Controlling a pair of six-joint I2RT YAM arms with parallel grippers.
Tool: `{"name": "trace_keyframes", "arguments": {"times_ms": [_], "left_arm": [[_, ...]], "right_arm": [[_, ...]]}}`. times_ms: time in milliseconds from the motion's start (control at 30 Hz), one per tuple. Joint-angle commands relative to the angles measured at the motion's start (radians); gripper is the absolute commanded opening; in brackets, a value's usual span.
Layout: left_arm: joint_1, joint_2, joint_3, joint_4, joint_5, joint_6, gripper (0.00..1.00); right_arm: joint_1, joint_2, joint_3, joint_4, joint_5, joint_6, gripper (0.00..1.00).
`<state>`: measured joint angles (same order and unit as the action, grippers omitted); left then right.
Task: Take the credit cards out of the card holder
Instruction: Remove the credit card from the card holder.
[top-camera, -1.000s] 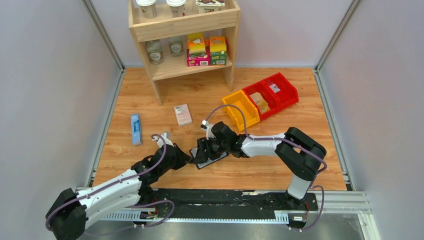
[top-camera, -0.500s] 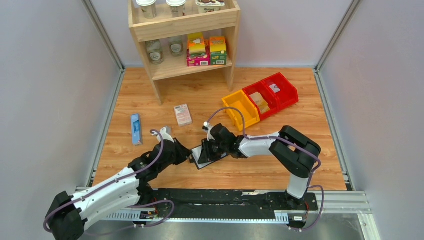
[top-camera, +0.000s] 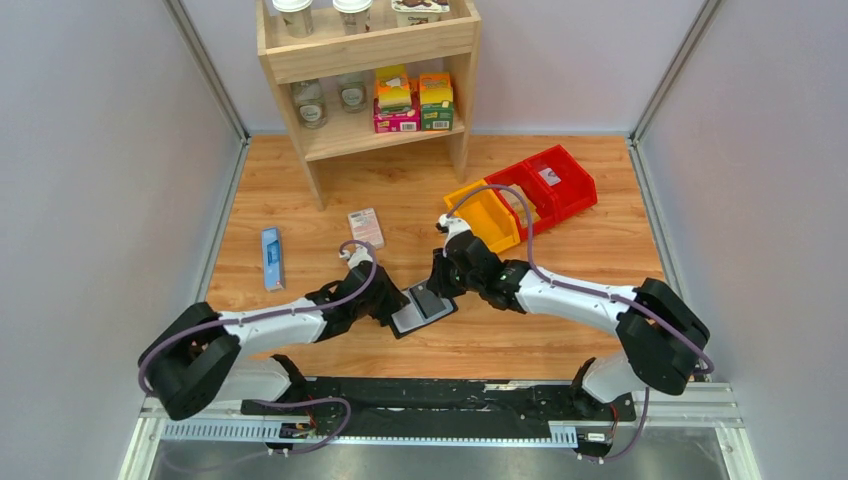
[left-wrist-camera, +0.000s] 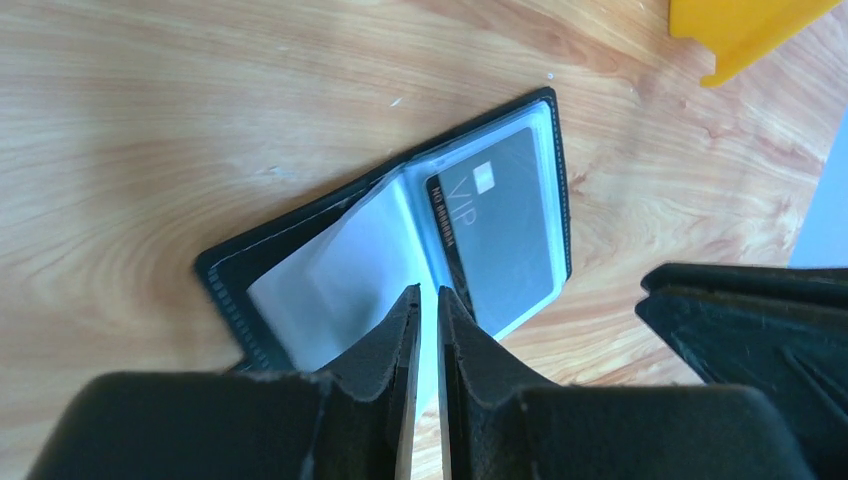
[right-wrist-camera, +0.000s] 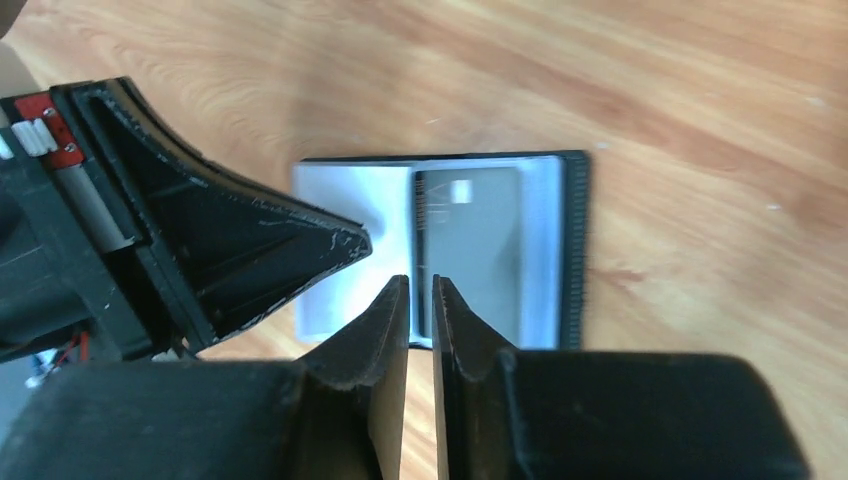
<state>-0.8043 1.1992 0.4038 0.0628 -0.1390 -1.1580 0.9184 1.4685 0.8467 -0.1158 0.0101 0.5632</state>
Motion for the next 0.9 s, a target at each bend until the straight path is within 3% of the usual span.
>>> {"name": "trace_keyframes", "arguments": {"times_ms": [0, 233, 467, 867], "left_arm": [[-0.004, 0.120, 0.072, 0.146, 0.079, -0.011, 0.19], [-0.004, 0.214, -0.023, 0.316, 0.121, -0.062, 0.22], [-0.004, 0.215, -0.117, 0.466, 0.124, -0.083, 0.36], [-0.009, 0.175, -0.171, 0.506, 0.065, -0.118, 0.39]], "right_arm": [[-0.049, -0.007, -0.032, -0.018, 0.041, -0.059, 0.18], [-0.073, 0.055, -0.063, 0.042, -0.048, -0.060, 0.24], [-0.095, 0.090, -0.074, 0.087, -0.133, -0.065, 0.29], [-0.095, 0.124, -0.067, 0.091, -0.203, -0.052, 0.25]]}}
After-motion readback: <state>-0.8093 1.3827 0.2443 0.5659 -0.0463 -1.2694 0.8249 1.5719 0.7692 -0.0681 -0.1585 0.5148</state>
